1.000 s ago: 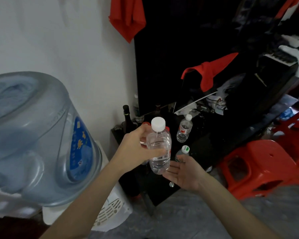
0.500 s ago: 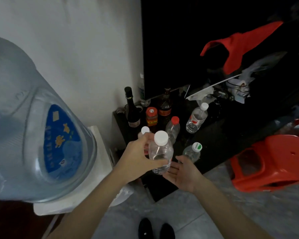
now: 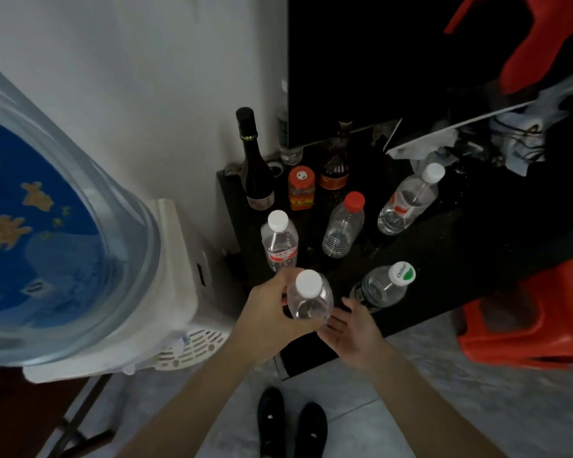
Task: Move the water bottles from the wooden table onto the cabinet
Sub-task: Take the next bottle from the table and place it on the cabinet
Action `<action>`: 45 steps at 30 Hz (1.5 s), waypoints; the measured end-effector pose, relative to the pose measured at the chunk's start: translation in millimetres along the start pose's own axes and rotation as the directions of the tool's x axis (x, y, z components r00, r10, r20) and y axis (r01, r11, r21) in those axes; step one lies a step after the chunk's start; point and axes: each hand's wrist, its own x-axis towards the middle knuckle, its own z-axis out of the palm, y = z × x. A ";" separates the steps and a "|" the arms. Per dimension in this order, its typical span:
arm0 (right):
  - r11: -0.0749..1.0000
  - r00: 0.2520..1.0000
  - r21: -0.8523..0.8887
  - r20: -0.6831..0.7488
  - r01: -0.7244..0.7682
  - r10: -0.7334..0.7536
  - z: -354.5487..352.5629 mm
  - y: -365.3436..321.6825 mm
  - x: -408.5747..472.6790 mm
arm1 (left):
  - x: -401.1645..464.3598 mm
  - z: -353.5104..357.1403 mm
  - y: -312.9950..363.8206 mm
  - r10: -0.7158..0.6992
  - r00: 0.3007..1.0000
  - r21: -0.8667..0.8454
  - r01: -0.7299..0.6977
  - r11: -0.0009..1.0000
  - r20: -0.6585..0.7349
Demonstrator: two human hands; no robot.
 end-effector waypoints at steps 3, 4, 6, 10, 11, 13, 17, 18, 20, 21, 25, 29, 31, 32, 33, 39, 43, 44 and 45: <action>1.000 1.000 -0.012 -0.021 0.013 -0.014 -1.2 3.8 7.3 | -0.5 8.0 -8.9 -0.011 0.999 -0.011 0.010 1.000 -0.036; 1.000 1.000 -0.012 -0.020 0.020 -0.020 -1.3 4.8 9.0 | -0.4 9.7 -11.1 -0.011 0.999 -0.011 0.010 1.000 -0.044; 0.999 0.999 -0.023 -0.020 0.030 -0.030 -0.7 6.6 11.3 | -0.2 11.7 -14.5 -0.017 0.999 -0.018 0.016 1.000 -0.050; 0.992 0.997 -0.113 -0.038 0.057 -0.062 0.4 10.2 14.2 | 0.2 16.0 -19.7 -0.025 0.998 -0.022 0.024 0.999 -0.061; 0.986 0.996 -0.149 -0.042 0.068 -0.075 1.2 11.7 14.2 | 0.5 17.8 -20.5 -0.026 0.998 -0.026 0.024 0.999 -0.061; 0.977 0.994 -0.194 -0.051 0.089 -0.100 2.8 15.2 12.7 | 1.9 21.2 -22.4 -0.028 0.998 -0.032 0.026 0.999 -0.055; 0.972 0.988 -0.210 -0.081 0.109 -0.129 3.2 15.8 8.2 | 4.7 26.5 -28.2 -0.031 0.999 -0.027 0.030 0.999 -0.036; 0.970 0.987 -0.211 -0.086 0.118 -0.139 3.0 14.9 6.7 | 4.7 27.8 -29.2 -0.031 0.999 -0.020 0.031 0.999 -0.038; 0.967 0.982 -0.217 -0.100 0.135 -0.160 2.8 12.6 3.2 | 4.7 30.3 -30.3 -0.027 0.999 0.015 0.027 1.000 -0.039; 0.965 0.981 -0.220 -0.102 0.140 -0.166 3.1 11.4 0.7 | 4.8 31.4 -30.8 -0.029 0.999 0.025 0.030 0.999 -0.040; 0.962 0.983 -0.237 -0.089 0.135 -0.160 4.3 7.8 -13.3 | 5.5 31.1 -31.5 -0.073 0.997 0.010 0.073 0.997 -0.009; 0.941 0.981 -0.306 -0.079 0.146 -0.178 7.0 4.0 -33.4 | 6.1 26.7 -19.9 -0.124 0.987 0.057 0.118 0.991 0.107; 0.928 0.979 -0.335 -0.062 0.161 -0.193 8.8 1.0 -46.3 | 7.6 18.5 -8.7 -0.161 0.969 0.191 0.124 0.974 0.188; 0.921 0.978 -0.352 -0.053 0.169 -0.200 10.2 -0.6 -54.2 | 7.6 13.1 -3.4 -0.173 0.961 0.270 0.112 0.956 0.215; 0.913 0.977 -0.368 -0.044 0.177 -0.207 12.2 -2.0 -63.4 | 6.2 7.2 1.7 -0.180 0.959 0.335 0.100 0.937 0.219; 0.787 0.958 -0.562 0.031 0.253 -0.286 19.8 -7.0 -124.4 | -18.3 -24.9 40.7 -0.083 0.993 0.572 0.021 0.820 0.082; 0.576 0.904 -0.732 0.125 0.363 -0.409 23.6 -15.5 -160.0 | -32.1 -37.8 71.9 0.057 0.998 0.675 -0.043 0.736 0.002; 0.509 0.887 -0.770 0.155 0.385 -0.435 24.1 -18.0 -167.7 | -35.2 -39.9 78.9 0.086 0.996 0.697 -0.056 0.715 -0.008; 0.434 0.866 -0.803 0.192 0.409 -0.461 25.0 -20.3 -174.2 | -38.2 -41.9 85.9 0.107 0.994 0.717 -0.065 0.694 -0.014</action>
